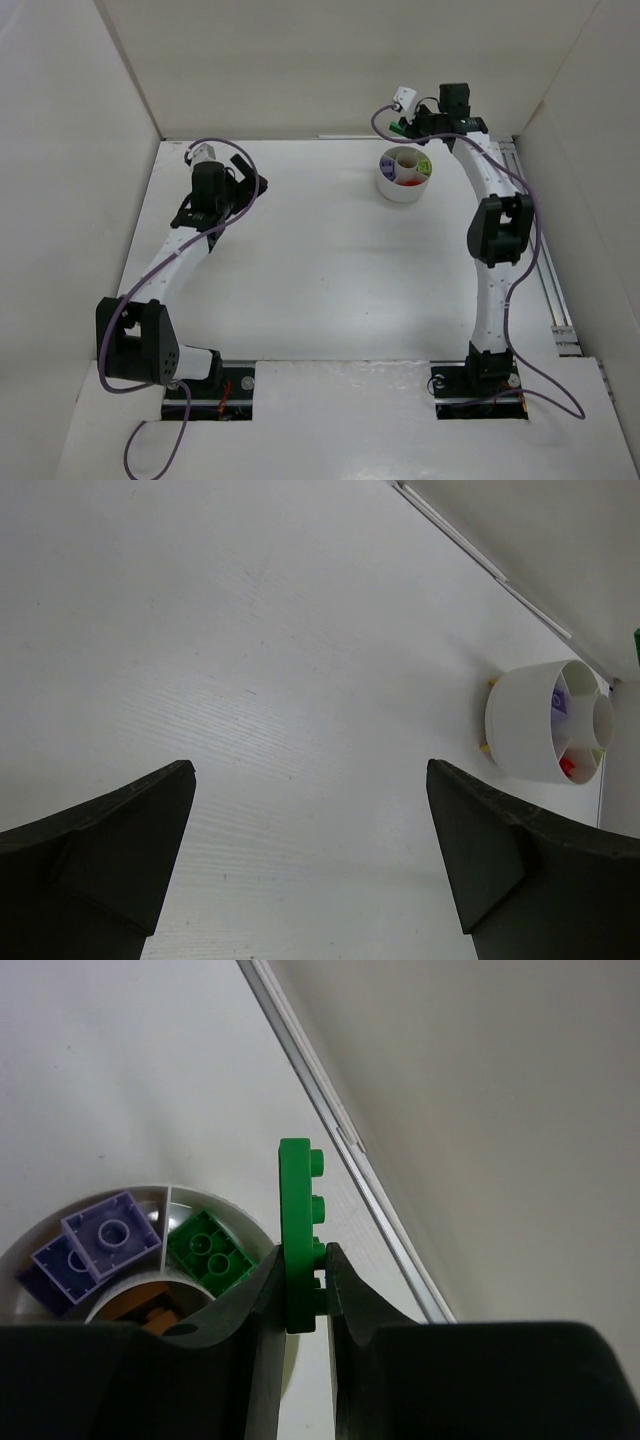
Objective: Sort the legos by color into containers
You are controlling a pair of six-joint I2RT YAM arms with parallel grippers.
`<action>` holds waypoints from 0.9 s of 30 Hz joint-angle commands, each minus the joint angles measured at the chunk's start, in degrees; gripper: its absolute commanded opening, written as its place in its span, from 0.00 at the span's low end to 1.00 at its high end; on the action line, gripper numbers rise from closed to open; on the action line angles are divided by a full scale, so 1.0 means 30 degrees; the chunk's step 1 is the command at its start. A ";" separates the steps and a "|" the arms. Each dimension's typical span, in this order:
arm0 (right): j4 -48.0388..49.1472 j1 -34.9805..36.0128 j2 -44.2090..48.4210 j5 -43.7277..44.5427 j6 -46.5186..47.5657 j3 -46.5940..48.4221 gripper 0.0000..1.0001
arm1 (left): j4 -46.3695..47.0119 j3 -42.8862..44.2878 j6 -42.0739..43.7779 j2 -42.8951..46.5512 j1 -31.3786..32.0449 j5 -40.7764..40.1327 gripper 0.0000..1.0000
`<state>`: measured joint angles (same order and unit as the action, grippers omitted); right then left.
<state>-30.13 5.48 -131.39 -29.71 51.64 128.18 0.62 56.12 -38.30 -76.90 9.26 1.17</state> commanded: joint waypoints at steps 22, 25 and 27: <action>-0.0884 0.0196 -0.1525 -0.0642 0.0805 0.1277 0.39 | 0.0349 0.1128 0.0170 -0.0498 -0.0068 0.1249 1.00; -0.0884 0.0196 -0.1349 -0.0642 0.0805 0.1101 0.43 | 0.0349 0.1128 0.0170 -0.0498 -0.0068 0.1251 1.00; -0.0884 0.0196 -0.1144 -0.0642 0.0805 0.0926 0.44 | 0.0349 0.1128 0.0170 -0.0498 -0.0068 0.1251 1.00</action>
<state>-32.53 5.67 -136.53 -29.87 53.43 129.71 0.56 57.04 -38.17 -78.91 9.26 4.14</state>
